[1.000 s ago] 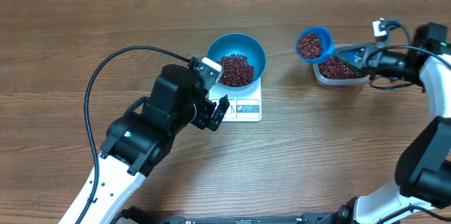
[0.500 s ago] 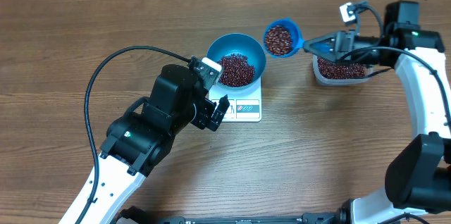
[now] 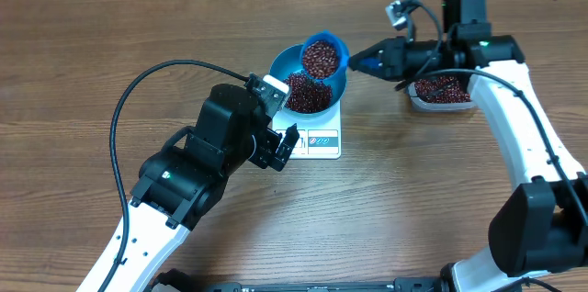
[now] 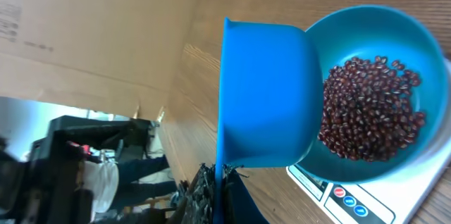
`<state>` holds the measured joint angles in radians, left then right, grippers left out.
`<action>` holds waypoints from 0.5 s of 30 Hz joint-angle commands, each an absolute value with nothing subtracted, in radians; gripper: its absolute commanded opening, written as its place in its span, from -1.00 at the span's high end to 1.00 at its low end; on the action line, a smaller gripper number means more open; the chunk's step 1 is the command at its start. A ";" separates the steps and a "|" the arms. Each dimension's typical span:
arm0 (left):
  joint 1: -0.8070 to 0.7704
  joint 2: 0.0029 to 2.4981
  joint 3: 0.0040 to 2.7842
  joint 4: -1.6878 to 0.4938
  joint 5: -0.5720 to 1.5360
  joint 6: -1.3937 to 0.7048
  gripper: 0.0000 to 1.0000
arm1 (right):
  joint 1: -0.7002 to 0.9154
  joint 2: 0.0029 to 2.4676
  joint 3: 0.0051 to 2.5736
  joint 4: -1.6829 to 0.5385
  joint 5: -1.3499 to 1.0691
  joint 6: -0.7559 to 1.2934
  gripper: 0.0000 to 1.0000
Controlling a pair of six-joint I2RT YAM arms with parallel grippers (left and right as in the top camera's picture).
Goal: Scoop item into bowl and weigh 150g on scale
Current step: 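Lift the filled scoop and carry it left over the teal bowl, then tilt the scoop to pour beans into the teal bowl, right gripper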
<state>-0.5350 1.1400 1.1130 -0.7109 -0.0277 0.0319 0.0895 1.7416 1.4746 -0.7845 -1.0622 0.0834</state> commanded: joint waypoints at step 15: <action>-0.530 1.139 1.113 -0.710 -0.034 0.026 -0.99 | 0.258 1.705 1.507 -0.734 -0.713 0.157 0.93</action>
<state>-0.5350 1.1400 1.1130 -0.7109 -0.0277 0.0319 0.2436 1.7416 1.4746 -0.7494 -0.7860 0.1455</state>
